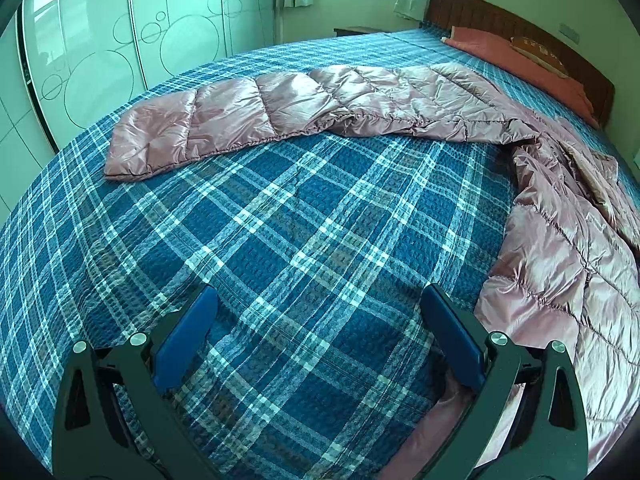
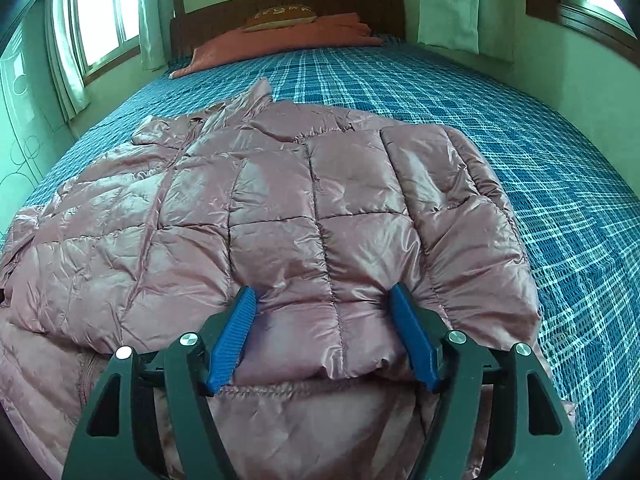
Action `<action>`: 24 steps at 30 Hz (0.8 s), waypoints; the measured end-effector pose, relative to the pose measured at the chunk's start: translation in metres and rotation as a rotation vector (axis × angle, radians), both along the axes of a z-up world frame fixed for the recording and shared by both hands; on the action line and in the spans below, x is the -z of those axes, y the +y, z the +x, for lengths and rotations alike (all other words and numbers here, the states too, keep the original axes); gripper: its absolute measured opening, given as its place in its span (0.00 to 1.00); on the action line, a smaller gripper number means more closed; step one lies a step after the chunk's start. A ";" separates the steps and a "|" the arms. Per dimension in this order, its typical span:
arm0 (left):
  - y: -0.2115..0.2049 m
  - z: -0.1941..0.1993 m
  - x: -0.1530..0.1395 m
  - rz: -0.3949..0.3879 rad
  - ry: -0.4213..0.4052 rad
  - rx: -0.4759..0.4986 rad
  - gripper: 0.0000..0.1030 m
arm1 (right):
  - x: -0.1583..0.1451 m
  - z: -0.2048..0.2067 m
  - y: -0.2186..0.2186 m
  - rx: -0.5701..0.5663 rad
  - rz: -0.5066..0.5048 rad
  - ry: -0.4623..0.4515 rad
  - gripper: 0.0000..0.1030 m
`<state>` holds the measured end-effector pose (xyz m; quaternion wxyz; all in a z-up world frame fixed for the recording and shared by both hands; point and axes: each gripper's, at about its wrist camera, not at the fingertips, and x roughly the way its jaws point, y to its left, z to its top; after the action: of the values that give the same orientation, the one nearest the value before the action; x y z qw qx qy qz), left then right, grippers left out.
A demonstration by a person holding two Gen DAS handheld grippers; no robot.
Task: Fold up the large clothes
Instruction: 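Grasp the other sleeve with the left tool and lift it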
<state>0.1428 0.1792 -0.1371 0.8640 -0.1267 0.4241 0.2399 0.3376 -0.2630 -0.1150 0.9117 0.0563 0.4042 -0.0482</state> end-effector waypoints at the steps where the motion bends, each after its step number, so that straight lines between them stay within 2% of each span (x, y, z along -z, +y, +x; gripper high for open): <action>1: 0.001 0.000 0.000 -0.012 -0.003 0.001 0.98 | 0.000 0.000 0.000 0.000 -0.003 -0.001 0.68; 3: 0.005 -0.003 -0.003 -0.058 -0.032 -0.001 0.98 | 0.001 -0.001 0.001 -0.001 -0.005 -0.004 0.69; 5: 0.015 -0.012 -0.009 -0.144 -0.111 -0.018 0.98 | 0.000 -0.001 0.000 -0.002 0.000 -0.007 0.69; 7: 0.033 -0.021 -0.011 -0.270 -0.226 -0.070 0.98 | 0.001 -0.001 0.000 -0.003 0.001 -0.008 0.70; 9: 0.049 -0.020 -0.011 -0.328 -0.273 -0.110 0.98 | 0.001 -0.002 0.000 -0.005 0.001 -0.010 0.70; 13: 0.076 -0.006 -0.005 -0.376 -0.358 -0.167 0.98 | 0.001 -0.002 0.000 -0.004 0.002 -0.010 0.71; 15: 0.093 -0.002 0.002 -0.441 -0.418 -0.222 0.97 | 0.001 -0.002 0.000 -0.006 0.003 -0.011 0.71; 18: 0.105 0.007 0.002 -0.449 -0.473 -0.268 0.97 | 0.001 -0.001 0.000 -0.006 0.001 -0.010 0.71; 19: 0.109 0.009 0.004 -0.465 -0.487 -0.290 0.93 | 0.001 -0.001 0.000 -0.006 0.001 -0.011 0.72; 21: 0.118 0.012 0.011 -0.483 -0.498 -0.352 0.73 | 0.001 -0.001 -0.001 -0.006 0.002 -0.011 0.72; 22: 0.121 0.014 0.013 -0.490 -0.506 -0.366 0.70 | 0.001 -0.001 -0.001 -0.006 0.002 -0.011 0.72; 24: 0.127 0.019 0.015 -0.488 -0.508 -0.382 0.58 | 0.001 -0.001 -0.001 -0.006 0.002 -0.011 0.72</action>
<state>0.1620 0.3062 -0.1526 0.8258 -0.4601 0.2102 0.2494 0.3363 -0.2636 -0.1164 0.9140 0.0561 0.3994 -0.0447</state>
